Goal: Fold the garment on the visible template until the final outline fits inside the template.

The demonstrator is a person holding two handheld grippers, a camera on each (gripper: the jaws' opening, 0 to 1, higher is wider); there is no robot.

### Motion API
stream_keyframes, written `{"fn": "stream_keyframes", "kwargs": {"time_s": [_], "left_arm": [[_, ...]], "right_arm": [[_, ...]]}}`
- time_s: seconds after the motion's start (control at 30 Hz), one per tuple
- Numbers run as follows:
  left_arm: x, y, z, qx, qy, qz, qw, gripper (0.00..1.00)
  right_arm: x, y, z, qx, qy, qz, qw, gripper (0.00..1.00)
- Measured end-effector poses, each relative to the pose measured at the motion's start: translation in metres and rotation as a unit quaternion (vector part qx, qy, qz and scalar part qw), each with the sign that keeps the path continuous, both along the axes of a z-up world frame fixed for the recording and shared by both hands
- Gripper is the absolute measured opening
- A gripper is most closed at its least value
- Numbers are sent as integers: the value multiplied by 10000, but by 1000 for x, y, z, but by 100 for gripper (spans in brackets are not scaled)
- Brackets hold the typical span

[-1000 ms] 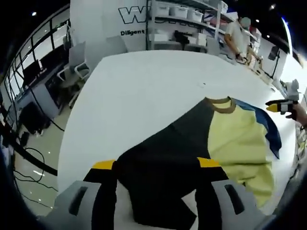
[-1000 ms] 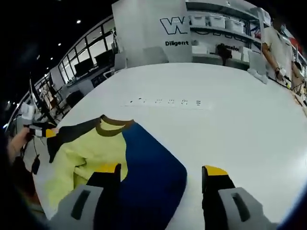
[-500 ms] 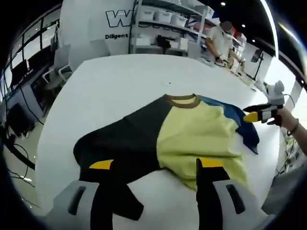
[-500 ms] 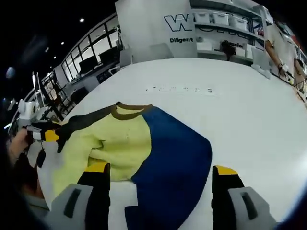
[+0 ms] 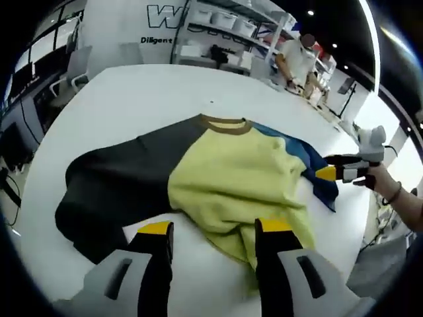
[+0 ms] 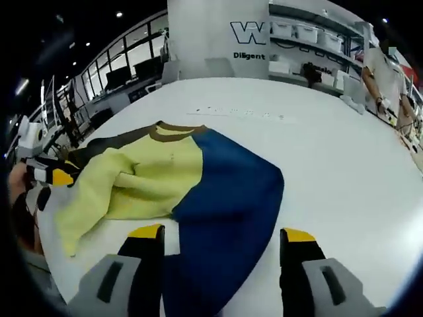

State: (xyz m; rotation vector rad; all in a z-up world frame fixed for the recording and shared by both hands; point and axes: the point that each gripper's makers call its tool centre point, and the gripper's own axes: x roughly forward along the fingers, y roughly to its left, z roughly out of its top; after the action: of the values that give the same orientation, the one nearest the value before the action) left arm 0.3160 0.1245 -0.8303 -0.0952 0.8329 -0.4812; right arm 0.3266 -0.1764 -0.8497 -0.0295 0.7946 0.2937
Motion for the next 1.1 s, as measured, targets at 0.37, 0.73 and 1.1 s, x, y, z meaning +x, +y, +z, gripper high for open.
{"fn": "stream_keyframes", "kwargs": {"time_s": [0.37,0.73,1.1], "left_arm": [[-3,-11,-9,-350,205,251,9989,25],[-6,-18,-18,-460,290,-31,9985,0],[-4,-18,-15,-464,167,-82,9987,0]], "right_arm": [[-16,-10,-11,29,137,-297,9995,50],[-20,-15,-9,-43,-17,-383,9993,4],[-17,-39,-1,-417,-42,-282,9987,0]]}}
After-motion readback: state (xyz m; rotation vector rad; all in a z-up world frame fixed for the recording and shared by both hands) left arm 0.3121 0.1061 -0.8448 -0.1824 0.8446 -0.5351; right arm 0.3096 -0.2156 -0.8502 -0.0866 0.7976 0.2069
